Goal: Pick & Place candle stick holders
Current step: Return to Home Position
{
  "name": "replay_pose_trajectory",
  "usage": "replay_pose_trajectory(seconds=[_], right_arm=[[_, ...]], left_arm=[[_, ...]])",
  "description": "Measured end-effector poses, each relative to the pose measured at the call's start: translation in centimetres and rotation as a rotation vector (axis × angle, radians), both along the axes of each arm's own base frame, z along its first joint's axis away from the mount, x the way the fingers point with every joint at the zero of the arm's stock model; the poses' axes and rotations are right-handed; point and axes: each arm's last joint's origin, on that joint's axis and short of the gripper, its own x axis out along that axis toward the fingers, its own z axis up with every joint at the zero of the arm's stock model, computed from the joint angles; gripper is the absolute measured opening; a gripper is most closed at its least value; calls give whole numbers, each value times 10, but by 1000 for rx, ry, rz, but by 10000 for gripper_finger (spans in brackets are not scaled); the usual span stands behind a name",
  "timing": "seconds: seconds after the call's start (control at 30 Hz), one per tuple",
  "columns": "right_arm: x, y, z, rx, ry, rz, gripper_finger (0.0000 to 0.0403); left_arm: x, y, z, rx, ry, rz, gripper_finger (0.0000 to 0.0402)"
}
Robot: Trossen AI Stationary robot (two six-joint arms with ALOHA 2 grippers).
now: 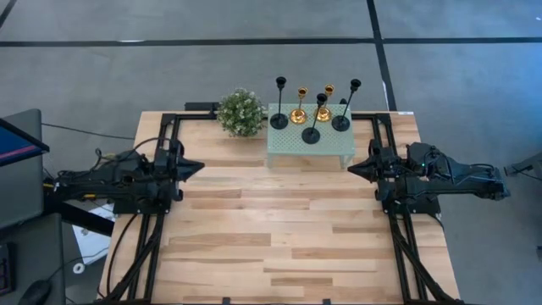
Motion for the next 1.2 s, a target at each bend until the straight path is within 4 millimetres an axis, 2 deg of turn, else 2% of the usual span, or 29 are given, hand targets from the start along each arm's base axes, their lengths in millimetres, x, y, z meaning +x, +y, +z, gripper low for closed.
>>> replay_pose_trajectory(seconds=[0.33,0.8,1.2], right_arm=[[0,0,0,0,1,0,0],[0,0,0,0,4,0,0],[0,0,0,-1,4,0,0]], left_arm=[[2,0,-3,-9,6,-2,12],[23,0,-62,20,195,3,12],[25,0,-73,28,273,3,12]])
